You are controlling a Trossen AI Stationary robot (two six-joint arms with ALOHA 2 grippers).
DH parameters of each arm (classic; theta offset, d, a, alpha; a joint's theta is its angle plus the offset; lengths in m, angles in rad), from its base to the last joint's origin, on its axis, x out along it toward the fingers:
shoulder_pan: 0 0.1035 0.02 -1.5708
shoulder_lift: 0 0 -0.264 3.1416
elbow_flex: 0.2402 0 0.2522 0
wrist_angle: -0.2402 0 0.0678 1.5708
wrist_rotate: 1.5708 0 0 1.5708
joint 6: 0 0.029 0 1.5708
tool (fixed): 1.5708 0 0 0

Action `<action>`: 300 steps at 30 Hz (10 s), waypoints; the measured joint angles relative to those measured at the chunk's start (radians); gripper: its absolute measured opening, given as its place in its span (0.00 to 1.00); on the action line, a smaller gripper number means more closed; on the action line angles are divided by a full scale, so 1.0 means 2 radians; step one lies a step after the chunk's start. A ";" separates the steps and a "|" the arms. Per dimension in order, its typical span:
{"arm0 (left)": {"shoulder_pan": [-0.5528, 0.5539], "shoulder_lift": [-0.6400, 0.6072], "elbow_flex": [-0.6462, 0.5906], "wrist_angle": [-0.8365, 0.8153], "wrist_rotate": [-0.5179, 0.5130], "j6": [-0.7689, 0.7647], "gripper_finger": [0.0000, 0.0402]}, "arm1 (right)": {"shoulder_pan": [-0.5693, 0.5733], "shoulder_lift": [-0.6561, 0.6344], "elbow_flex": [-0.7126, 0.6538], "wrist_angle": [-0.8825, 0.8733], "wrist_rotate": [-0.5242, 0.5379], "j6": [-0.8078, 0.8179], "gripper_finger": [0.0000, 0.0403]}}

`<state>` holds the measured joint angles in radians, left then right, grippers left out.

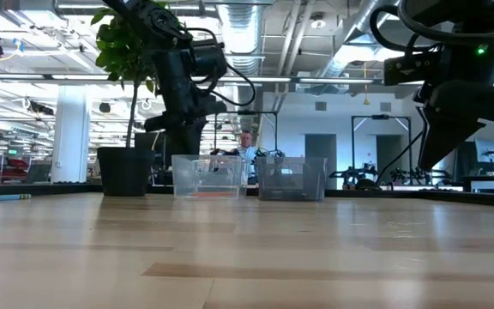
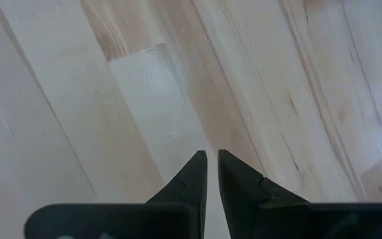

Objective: Sort pens & pencils
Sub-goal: Put the orange pencil into the transparent bin, then put the black pen into the black bin

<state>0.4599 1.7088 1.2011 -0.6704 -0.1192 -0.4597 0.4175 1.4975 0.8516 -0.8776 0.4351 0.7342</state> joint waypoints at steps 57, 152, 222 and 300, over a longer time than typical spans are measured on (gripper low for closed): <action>-0.337 -0.232 -0.055 -0.431 -0.140 -0.369 0.09 | -0.031 0.000 0.001 0.106 0.006 -0.071 0.15; -0.635 0.035 -0.119 -0.062 0.195 -0.290 0.05 | -0.034 0.000 0.001 0.222 0.004 -0.072 0.15; -0.316 0.037 -0.071 0.226 0.027 0.103 0.03 | -0.027 -0.008 0.050 0.221 -0.022 -0.080 0.15; -0.160 -0.052 -0.071 0.467 0.232 0.402 0.03 | -0.068 -0.107 0.066 0.364 0.083 -0.328 0.65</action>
<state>0.1396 1.6054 1.0588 0.2626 0.3443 0.3446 0.2824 1.2827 0.9836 -0.1504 0.6010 0.0776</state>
